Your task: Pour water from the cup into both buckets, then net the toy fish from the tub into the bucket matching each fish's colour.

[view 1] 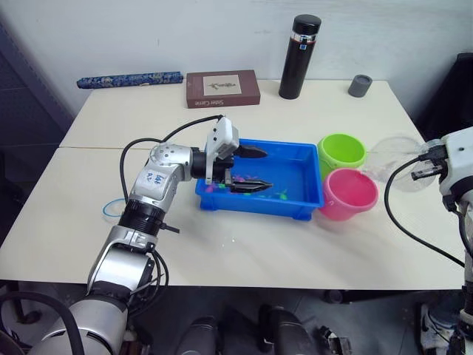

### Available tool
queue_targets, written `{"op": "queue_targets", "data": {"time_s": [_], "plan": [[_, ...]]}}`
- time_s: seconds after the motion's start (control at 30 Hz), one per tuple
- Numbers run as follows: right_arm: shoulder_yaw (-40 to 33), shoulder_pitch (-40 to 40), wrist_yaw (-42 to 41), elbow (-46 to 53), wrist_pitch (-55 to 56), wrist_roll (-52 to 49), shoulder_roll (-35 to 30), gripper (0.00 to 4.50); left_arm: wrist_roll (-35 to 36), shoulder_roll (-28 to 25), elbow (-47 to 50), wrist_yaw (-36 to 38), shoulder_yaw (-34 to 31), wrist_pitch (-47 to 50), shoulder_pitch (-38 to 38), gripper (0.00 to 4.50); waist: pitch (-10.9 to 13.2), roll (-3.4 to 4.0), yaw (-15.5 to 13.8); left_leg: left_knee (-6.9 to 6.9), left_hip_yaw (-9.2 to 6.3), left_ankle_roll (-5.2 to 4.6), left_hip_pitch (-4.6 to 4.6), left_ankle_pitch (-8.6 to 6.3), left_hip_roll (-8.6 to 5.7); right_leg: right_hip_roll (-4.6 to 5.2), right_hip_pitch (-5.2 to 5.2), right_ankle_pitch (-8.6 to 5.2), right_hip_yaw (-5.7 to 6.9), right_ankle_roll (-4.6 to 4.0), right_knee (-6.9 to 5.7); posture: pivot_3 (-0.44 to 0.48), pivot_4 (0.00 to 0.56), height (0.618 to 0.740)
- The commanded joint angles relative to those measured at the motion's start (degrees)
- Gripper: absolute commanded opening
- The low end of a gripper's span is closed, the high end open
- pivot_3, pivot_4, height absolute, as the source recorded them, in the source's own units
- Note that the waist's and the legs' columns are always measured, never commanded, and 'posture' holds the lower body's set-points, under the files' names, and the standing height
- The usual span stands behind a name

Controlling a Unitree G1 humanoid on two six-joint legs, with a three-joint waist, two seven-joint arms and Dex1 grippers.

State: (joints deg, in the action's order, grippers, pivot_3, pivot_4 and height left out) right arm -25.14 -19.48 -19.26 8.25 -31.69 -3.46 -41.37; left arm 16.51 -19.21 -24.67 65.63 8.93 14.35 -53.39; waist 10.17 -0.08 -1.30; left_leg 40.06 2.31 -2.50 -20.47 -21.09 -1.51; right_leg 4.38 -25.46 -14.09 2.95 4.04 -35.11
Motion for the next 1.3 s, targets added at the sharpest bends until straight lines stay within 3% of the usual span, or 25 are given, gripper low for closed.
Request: {"op": "queue_targets", "data": {"time_s": [0.03, 0.47, 1.3], "plan": [[-2.73, -2.17, 1.5, 0.48, -1.66, -1.8, -0.32, 0.04, 0.62, -0.77, 2.35, -0.56, -1.97, 0.11, -0.29, 4.5, 0.0, 0.0, 0.02, 0.0, 0.0, 0.0, 0.0, 0.0, 0.0, 0.0, 0.0, 0.0, 0.0, 0.0, 0.0, 0.0, 0.15, 0.74], [5.3, -15.94, 7.09, -12.18, -1.91, 0.17, 0.65, 0.04, -0.74, -1.69, -0.04, -5.31, -4.39, 0.31, -1.51, 4.5, 0.0, 0.0, 0.11, -0.01, 0.0, 0.01, -0.01, 0.01, 0.0, 0.02, -0.02, 0.0, 0.0, 0.0, -0.01, 0.0, 0.15, 0.74], [21.36, -25.2, 13.57, -20.42, 4.18, 16.97, -1.34, 0.04, -2.46, -1.56, 1.98, -10.99, -4.3, 1.38, 0.0, 4.5, 0.0, 0.0, 1.38, -0.03, -0.01, 0.05, -0.06, 0.04, -0.02, 0.05, -0.07, 0.01, 0.03, 0.02, 0.01, 0.0, 0.15, 0.74]]}}
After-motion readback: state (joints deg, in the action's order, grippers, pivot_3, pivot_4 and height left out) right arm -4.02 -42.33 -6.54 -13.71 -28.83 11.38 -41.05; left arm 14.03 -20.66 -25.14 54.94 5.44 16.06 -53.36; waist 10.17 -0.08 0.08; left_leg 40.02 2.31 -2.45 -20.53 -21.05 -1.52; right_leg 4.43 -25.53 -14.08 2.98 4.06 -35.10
